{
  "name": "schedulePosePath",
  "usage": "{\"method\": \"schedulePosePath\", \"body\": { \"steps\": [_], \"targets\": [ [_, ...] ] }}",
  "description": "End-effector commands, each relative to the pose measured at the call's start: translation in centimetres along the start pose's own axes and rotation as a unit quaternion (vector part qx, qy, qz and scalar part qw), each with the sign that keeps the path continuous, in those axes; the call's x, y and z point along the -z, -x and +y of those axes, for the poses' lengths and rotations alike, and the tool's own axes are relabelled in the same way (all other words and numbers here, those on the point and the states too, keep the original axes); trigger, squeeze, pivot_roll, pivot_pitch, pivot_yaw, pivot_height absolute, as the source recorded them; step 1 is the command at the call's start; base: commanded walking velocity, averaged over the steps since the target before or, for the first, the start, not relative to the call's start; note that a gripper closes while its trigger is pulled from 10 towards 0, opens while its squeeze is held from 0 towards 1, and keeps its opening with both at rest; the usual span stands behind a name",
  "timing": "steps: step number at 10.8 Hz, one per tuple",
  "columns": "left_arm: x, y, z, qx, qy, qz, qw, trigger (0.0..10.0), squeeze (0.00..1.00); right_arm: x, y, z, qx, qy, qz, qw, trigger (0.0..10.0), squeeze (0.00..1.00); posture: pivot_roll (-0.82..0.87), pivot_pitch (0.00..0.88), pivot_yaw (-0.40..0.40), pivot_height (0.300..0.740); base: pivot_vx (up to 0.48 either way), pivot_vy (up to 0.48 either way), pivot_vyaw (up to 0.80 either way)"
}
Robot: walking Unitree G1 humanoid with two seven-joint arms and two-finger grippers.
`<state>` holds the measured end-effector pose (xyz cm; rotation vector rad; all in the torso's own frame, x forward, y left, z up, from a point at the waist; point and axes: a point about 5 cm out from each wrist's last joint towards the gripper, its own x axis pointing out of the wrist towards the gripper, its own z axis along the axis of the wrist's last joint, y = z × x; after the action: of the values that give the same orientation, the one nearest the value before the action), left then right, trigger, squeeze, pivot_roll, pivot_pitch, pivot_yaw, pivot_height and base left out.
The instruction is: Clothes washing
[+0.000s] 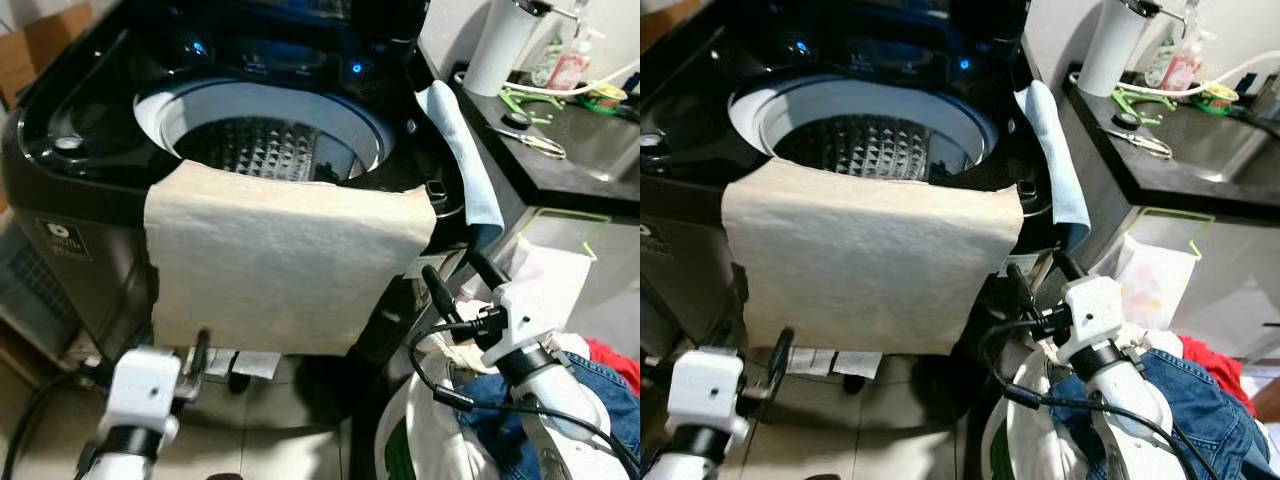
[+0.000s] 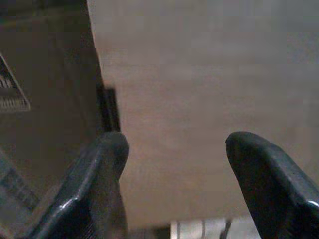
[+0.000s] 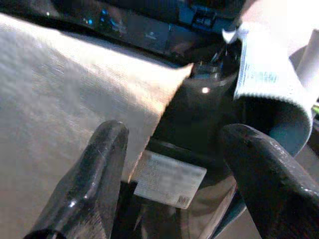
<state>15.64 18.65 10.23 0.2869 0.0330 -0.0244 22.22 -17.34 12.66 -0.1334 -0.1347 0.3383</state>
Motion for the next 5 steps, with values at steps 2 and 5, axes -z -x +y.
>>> {"method": "schedulePosePath", "body": {
  "steps": [2, 5],
  "targets": [
    [-1.5, -0.5, -0.5, 0.008, 0.008, -0.029, 1.000, 10.0, 0.00, -0.9, -0.4, -0.2, 0.000, 0.009, -0.009, 1.000, 10.0, 0.00, 0.18, 0.000, -0.129, 0.740, 0.000, 0.000, 0.00],
    [-1.2, -1.8, -0.1, 0.000, 0.005, -0.037, 0.999, 10.0, 0.00, -0.8, -2.5, -0.8, 0.012, 0.009, -0.012, 1.000, 10.0, 0.00, 0.18, 0.000, -0.124, 0.740, 0.000, 0.000, -0.70]
  ]
}}
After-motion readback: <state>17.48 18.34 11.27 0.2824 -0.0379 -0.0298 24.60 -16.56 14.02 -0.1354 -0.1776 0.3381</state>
